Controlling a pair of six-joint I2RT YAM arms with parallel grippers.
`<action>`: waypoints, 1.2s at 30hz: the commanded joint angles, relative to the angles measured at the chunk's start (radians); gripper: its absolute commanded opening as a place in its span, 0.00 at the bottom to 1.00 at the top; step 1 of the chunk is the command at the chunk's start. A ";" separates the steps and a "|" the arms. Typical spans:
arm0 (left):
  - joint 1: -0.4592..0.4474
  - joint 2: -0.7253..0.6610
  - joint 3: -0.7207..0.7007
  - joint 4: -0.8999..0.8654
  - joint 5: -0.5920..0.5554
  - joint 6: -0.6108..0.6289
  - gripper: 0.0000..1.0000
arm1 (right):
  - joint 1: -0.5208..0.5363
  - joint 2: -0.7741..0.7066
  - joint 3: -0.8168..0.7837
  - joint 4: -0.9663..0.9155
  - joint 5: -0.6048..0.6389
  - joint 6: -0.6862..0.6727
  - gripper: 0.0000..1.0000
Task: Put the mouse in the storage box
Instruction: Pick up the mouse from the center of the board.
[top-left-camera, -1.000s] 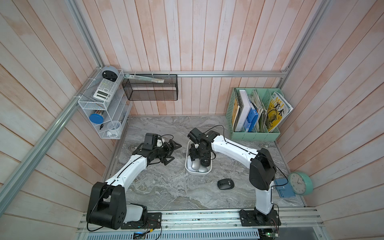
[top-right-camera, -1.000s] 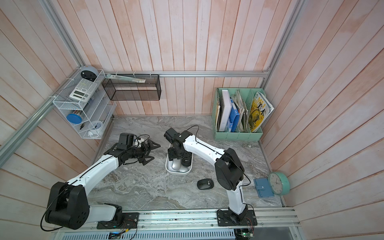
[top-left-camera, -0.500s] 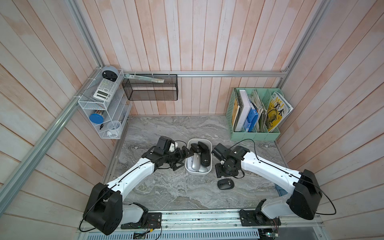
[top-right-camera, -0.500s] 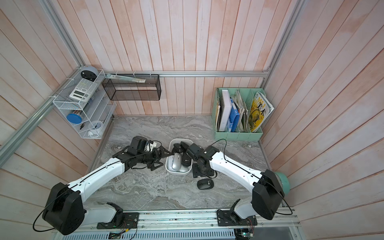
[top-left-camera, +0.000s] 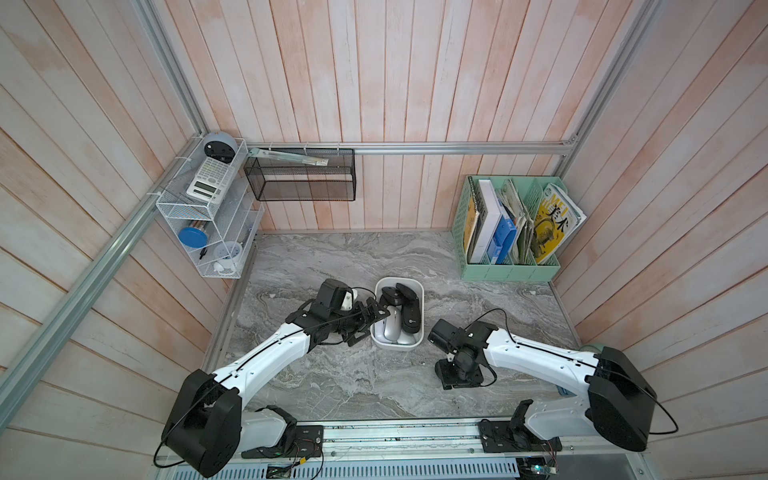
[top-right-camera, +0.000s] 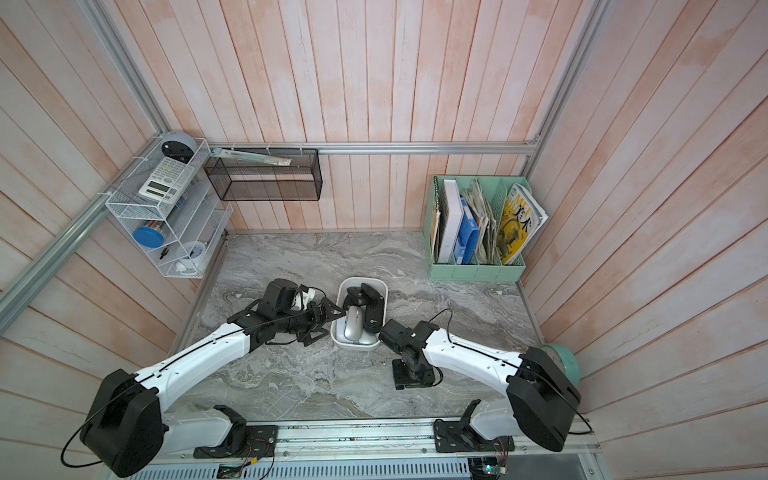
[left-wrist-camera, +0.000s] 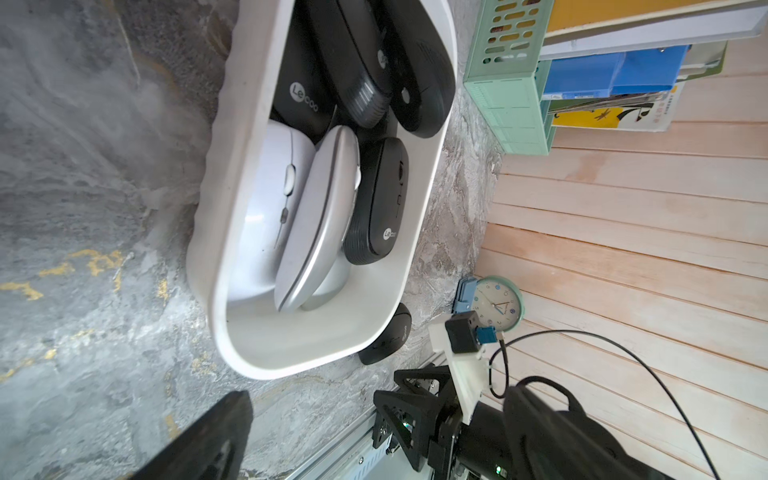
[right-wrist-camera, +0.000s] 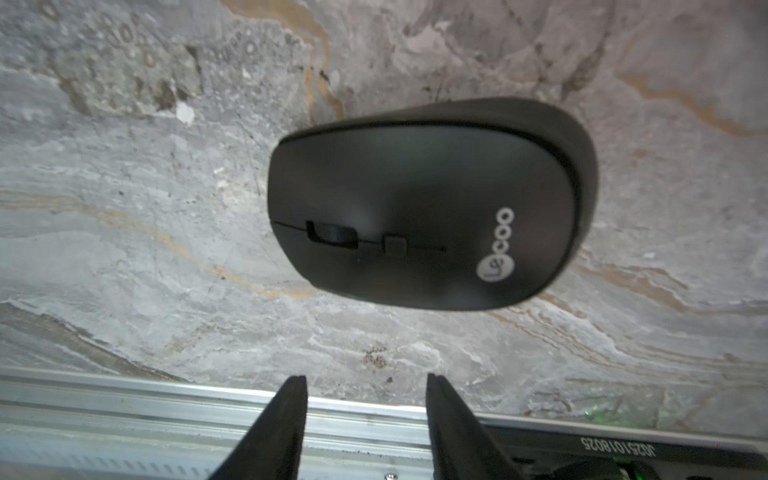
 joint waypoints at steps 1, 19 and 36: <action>-0.003 -0.049 -0.020 0.022 -0.034 -0.001 1.00 | 0.004 0.049 -0.007 0.069 -0.019 -0.018 0.53; -0.002 -0.075 -0.017 -0.041 -0.059 0.015 1.00 | -0.093 0.181 0.076 0.197 -0.013 -0.082 0.54; -0.002 -0.077 -0.002 -0.066 -0.078 0.025 1.00 | -0.229 0.076 0.233 0.169 -0.007 -0.158 0.62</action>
